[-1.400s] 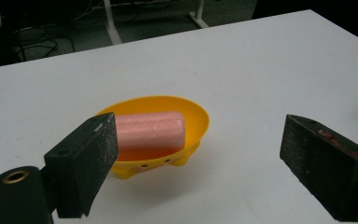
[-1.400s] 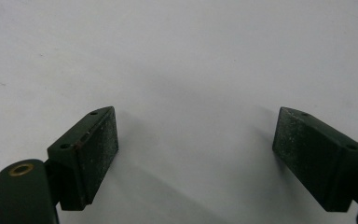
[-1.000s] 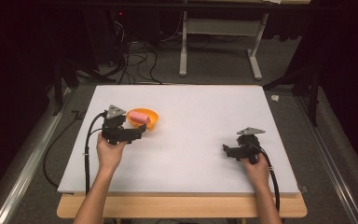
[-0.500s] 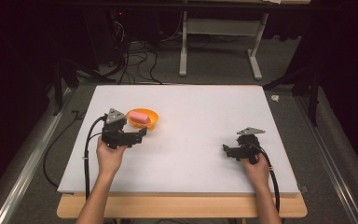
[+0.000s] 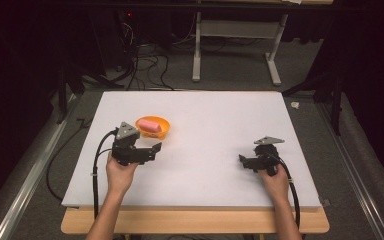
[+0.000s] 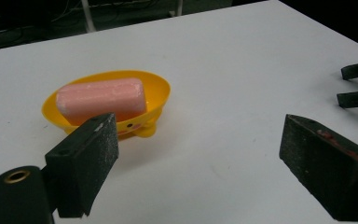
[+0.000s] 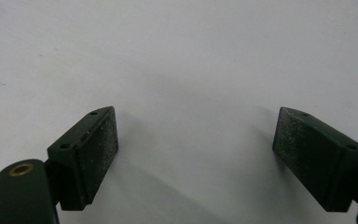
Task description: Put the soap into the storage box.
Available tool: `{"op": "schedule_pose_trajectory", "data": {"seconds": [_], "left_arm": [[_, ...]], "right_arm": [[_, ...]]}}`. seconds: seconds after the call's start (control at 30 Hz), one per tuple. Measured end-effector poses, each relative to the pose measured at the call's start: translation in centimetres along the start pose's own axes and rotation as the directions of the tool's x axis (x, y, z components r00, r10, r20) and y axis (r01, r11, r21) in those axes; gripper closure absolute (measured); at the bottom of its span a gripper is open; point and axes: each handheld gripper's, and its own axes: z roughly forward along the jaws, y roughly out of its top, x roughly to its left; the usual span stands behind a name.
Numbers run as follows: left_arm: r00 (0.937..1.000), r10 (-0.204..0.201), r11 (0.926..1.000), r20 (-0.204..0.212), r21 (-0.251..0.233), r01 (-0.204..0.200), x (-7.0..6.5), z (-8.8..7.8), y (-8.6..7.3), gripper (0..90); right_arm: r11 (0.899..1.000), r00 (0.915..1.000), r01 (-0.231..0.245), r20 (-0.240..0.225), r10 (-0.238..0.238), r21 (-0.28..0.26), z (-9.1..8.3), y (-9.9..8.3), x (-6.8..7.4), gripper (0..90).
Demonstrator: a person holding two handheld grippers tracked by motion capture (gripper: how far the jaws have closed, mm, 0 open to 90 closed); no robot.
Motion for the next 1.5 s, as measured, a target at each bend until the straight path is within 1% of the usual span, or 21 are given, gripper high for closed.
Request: {"op": "schedule_pose_trajectory", "data": {"seconds": [0.17, 0.27, 0.5, 0.67, 0.8, 0.9, 1.0, 1.17, 1.27, 1.4, 1.43, 1.5], "left_arm": [[0.9999, 0.004, 1.0, 0.01, 0.002, -0.004, -0.2, -0.1, -0.3, 12.6], [0.9999, -0.003, 1.0, 0.015, 0.003, 0.003, -0.2, -0.1, -0.5, 12.6], [0.9995, 0.0, 0.9998, 0.031, 0.017, -0.001, -0.6, 0.4, -1.0, 12.7], [0.9992, 0.0, 0.9998, 0.04, 0.022, -0.001, -0.8, 0.6, -1.0, 12.7], [0.9988, 0.007, 0.9995, 0.048, 0.03, -0.009, -1.1, 0.8, -1.1, 12.7], [0.9986, 0.007, 0.9994, 0.052, 0.034, -0.009, -1.2, 1.1, -1.1, 12.7], [0.9982, -0.002, 0.9993, 0.059, 0.037, -0.001, -1.4, 1.3, -1.3, 12.8], [0.9977, -0.001, 0.9989, 0.067, 0.046, -0.002, -1.9, 1.8, -1.6, 12.9], [0.9965, 0.001, 0.9982, 0.083, 0.059, -0.006, -2.4, 2.4, -2.1, 12.9], [0.9959, 0.001, 0.9959, 0.091, 0.09, -0.009, -2.7, 3.3, -2.3, 12.9], [0.9958, 0.001, 0.9958, 0.091, 0.091, -0.01, -2.8, 3.3, -2.3, 12.9], [0.9959, 0.014, 0.9967, 0.09, 0.079, -0.021, -3.0, 3.2, -2.1, 13.0]], "right_arm": [[1.0, 1.0, 0.0, 0.001, 0.0, 0.0, 0.0, 0.0, 0.0, 14.6], [1.0, 1.0, 0.0, 0.001, 0.0, 0.0, 0.0, 0.0, 0.0, 14.6], [1.0, 1.0, 0.001, 0.001, -0.001, 0.0, 0.0, 0.0, 0.0, 14.6], [1.0, 1.0, 0.0, 0.001, 0.0, 0.0, 0.0, 0.0, 0.0, 14.6], [1.0, 1.0, 0.0, 0.001, 0.0, 0.0, 0.0, 0.0, 0.0, 14.6], [1.0, 1.0, 0.0, 0.001, 0.0, 0.0, 0.0, 0.0, 0.0, 14.6], [1.0, 1.0, 0.0, 0.001, 0.0, 0.0, 0.0, 0.0, 0.0, 14.6], [1.0, 1.0, 0.0, 0.001, 0.0, 0.0, 0.0, 0.0, 0.0, 14.6], [1.0, 1.0, 0.0, 0.001, 0.0, 0.0, 0.0, 0.0, 0.0, 14.6], [1.0, 1.0, 0.002, 0.001, -0.002, -0.001, 0.0, 0.0, 0.0, 14.5], [1.0, 1.0, 0.002, 0.001, -0.002, -0.001, 0.0, 0.0, 0.0, 14.6], [1.0, 1.0, 0.002, 0.002, -0.002, -0.004, 0.0, 0.0, 0.0, 14.6]]}}
